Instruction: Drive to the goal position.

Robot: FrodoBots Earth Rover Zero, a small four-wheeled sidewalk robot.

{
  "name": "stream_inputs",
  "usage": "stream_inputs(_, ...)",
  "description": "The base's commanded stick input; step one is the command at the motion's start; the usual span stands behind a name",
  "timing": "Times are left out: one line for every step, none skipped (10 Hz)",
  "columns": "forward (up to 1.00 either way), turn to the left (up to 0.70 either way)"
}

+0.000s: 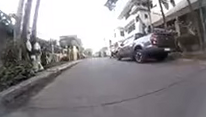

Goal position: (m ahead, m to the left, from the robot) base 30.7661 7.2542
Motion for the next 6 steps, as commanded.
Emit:
stream_inputs(1.0, 0.02)
stream_inputs(1.0, 0.1)
stream_inputs(1.0, 0.1)
stream_inputs(1.0, 0.1)
stream_inputs(1.0, 0.1)
stream_inputs(1.0, 0.1)
